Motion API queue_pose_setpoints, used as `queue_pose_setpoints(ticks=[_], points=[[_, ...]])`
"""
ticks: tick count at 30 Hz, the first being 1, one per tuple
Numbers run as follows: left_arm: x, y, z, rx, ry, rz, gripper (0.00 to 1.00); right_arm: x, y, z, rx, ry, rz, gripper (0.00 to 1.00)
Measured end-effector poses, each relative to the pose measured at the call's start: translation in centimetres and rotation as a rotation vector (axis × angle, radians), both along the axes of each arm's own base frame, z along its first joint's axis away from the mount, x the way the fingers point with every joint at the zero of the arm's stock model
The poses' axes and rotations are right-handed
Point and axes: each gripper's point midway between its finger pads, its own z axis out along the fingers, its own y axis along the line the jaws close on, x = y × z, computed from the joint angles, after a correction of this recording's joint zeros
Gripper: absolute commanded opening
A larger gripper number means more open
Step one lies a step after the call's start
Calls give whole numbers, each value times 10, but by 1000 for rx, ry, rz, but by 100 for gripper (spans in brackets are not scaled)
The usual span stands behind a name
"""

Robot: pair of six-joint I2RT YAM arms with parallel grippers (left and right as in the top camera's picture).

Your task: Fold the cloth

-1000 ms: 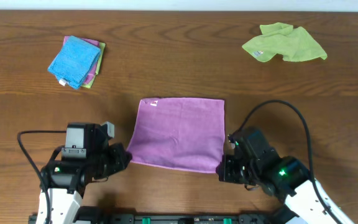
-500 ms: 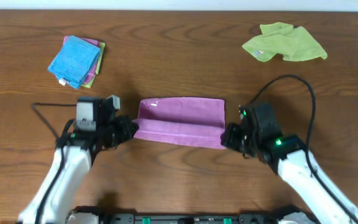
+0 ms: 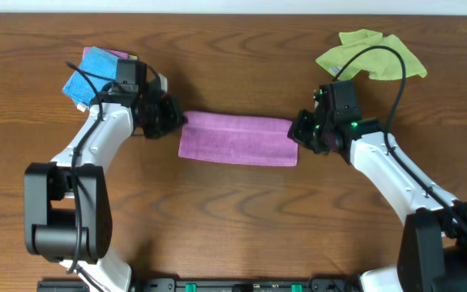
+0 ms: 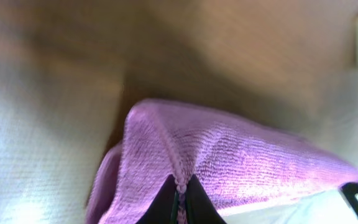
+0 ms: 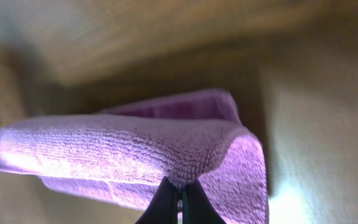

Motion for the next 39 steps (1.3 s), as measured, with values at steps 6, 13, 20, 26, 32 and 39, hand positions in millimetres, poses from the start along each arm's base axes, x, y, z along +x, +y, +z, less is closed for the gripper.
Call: queue_pose_setpoints(ticks=[6, 13, 20, 26, 32, 39], points=[[-38, 12, -16, 94, 148, -45, 6, -41, 4, -13, -12, 155, 76, 1], [-43, 19, -20, 146, 153, -64, 72, -55, 4, -16, -29, 206, 100, 60], [-64, 24, -20, 169, 238, -92, 65, -62, -1, -18, -49, 234, 104, 22], [-34, 22, 4, 174, 87, -120, 6, -35, 5, 16, -22, 49, 109, 1], [-11, 2, 17, 245, -67, -160, 6, -19, 13, 34, -58, -67, 129, 2], [-16, -17, -25, 387, -14, -210, 6, -22, 10, 22, -89, -32, 129, 41]])
